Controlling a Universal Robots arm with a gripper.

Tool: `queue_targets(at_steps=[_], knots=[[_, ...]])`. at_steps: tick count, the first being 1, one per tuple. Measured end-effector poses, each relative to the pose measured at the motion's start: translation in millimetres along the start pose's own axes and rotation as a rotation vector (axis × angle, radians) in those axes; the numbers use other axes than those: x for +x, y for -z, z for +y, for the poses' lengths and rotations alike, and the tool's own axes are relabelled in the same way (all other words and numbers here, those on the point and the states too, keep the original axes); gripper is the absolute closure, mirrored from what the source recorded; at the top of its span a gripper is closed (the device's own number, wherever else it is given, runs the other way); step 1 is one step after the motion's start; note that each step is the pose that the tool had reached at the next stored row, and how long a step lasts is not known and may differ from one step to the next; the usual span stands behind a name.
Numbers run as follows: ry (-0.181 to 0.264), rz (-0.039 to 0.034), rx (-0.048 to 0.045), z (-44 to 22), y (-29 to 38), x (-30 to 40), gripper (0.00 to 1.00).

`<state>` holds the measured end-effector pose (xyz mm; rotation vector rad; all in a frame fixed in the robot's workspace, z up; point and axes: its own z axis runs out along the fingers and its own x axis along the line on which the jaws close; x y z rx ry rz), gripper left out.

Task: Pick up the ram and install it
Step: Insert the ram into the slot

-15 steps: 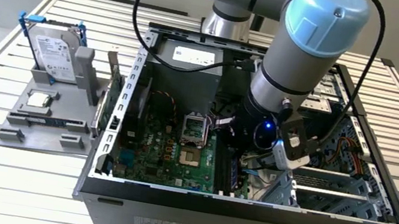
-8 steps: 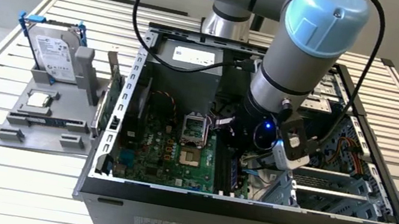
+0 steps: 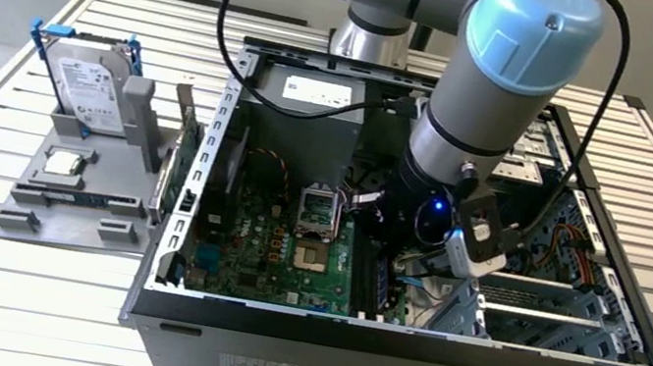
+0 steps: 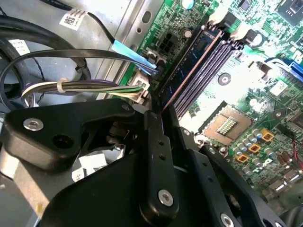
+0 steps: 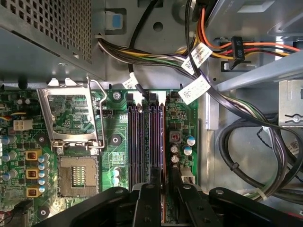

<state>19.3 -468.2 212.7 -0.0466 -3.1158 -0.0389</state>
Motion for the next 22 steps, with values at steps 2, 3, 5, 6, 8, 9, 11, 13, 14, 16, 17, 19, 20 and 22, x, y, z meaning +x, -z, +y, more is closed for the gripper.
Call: queue_targets(at_steps=[2, 3, 5, 6, 8, 9, 11, 13, 14, 16, 17, 19, 20, 22], knots=[[0.0, 0.0, 0.0001, 0.1, 2.9, 0.1, 0.0], [0.0, 0.0, 0.0001, 0.1, 5.9, 0.1, 0.0], [0.0, 0.0001, 0.0001, 0.3, 12.5, 0.3, 0.0], [0.0, 0.0, -0.0001, 0.4, 15.3, 0.4, 0.0], [0.0, 0.0001, -0.0001, 0.5, 21.1, 0.6, 0.0], [0.0, 0.0, -0.0006, 0.6, 23.7, 0.6, 0.0], [0.0, 0.0, -0.0008, 0.7, 28.5, 0.8, 0.0], [0.0, 0.0001, -0.0012, 0.8, 34.4, 0.9, 0.0], [0.0, 0.0, -0.0021, 0.9, 36.5, 1.0, 0.0], [0.0, 0.0001, -0.0036, 1.0, 40.8, 1.1, 0.0], [0.0, 0.0001, -0.0036, 1.0, 41.7, 1.2, 0.0], [0.0, 0.0001, -0.0037, 1.0, 41.6, 1.2, 0.0], [0.0, 0.0002, -0.0036, 1.0, 41.6, 1.2, 0.0], [0.0, 0.0002, -0.0035, 1.0, 41.7, 1.2, 0.0]])
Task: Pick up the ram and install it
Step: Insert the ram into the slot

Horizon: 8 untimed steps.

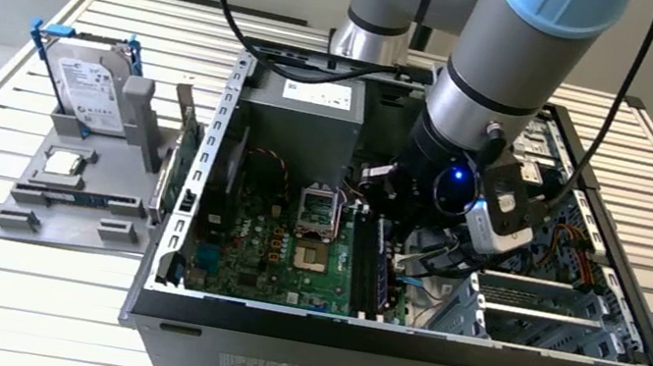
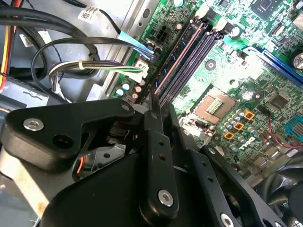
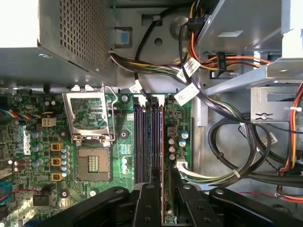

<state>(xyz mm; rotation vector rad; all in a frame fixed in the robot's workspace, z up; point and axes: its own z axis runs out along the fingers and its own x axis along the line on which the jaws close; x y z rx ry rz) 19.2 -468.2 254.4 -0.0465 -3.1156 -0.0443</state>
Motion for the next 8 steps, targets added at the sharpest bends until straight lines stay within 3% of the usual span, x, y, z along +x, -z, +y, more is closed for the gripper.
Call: queue_targets(at_steps=[1, 8], knots=[[0.0, 0.0, 0.0, 0.0, 0.0, 0.0, 1.0], [0.0, -0.0001, 0.0004, 0.0, 0.0, 0.0, 1.0]])
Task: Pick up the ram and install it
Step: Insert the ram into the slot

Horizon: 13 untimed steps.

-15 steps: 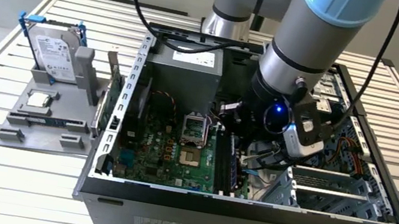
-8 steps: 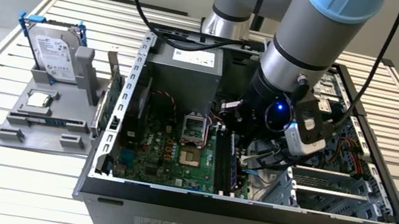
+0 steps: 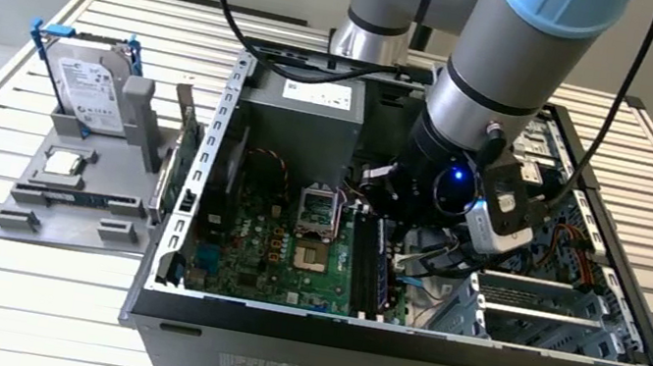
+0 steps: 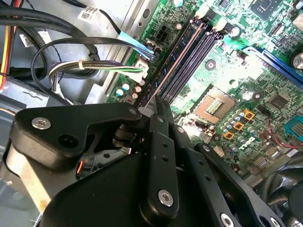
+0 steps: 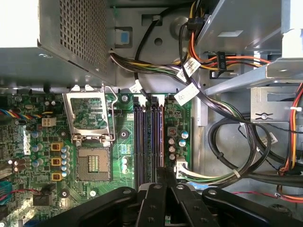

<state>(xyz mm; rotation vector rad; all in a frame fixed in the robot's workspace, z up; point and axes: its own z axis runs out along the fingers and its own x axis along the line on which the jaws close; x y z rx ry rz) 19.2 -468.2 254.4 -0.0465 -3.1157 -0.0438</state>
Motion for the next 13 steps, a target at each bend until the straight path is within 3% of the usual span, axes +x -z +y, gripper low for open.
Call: queue_targets(at_steps=[13], knots=[[0.0, 0.0, 0.001, 0.0, 0.0, 0.0, 1.0]])
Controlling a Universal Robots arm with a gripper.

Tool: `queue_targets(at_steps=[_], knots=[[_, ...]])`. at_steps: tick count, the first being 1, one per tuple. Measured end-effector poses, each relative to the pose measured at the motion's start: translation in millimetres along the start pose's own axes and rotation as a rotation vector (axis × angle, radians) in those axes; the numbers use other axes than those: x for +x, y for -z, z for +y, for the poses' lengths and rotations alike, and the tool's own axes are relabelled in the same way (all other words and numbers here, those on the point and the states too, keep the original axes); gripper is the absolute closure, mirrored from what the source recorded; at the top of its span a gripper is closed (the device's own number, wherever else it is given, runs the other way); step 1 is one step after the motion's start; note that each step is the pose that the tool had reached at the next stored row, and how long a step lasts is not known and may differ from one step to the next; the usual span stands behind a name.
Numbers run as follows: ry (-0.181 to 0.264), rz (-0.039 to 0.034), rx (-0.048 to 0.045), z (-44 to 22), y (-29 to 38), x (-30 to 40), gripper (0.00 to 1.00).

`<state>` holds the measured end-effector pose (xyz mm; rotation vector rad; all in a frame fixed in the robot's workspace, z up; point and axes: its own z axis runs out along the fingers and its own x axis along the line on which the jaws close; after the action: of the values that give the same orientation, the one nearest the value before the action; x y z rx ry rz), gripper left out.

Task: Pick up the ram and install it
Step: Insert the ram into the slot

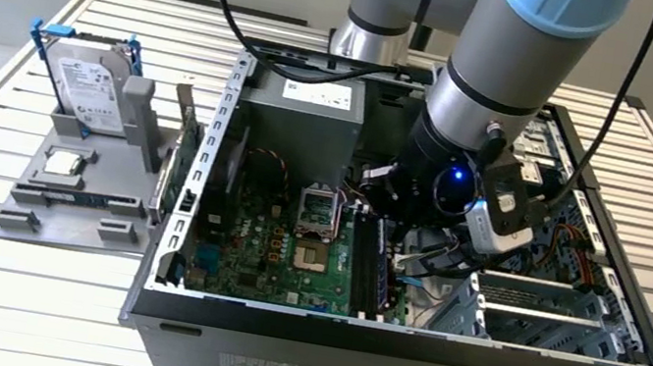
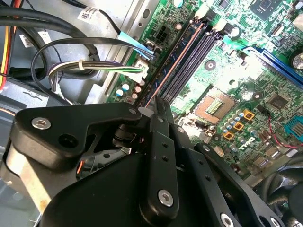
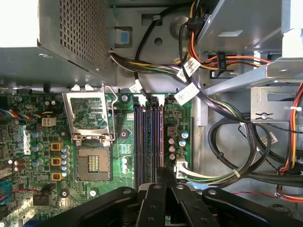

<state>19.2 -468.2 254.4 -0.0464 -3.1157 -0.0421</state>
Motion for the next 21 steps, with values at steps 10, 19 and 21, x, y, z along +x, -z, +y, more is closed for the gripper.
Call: queue_targets(at_steps=[10, 19, 21], knots=[[0.091, 0.0024, 0.0024, 0.3, 0.0, 0.1, 1.0], [0.254, 0.0067, 0.0065, 0.4, -0.1, 0.1, 1.0], [0.29, 0.0077, 0.0075, 0.4, 0.0, 0.1, 1.0]])
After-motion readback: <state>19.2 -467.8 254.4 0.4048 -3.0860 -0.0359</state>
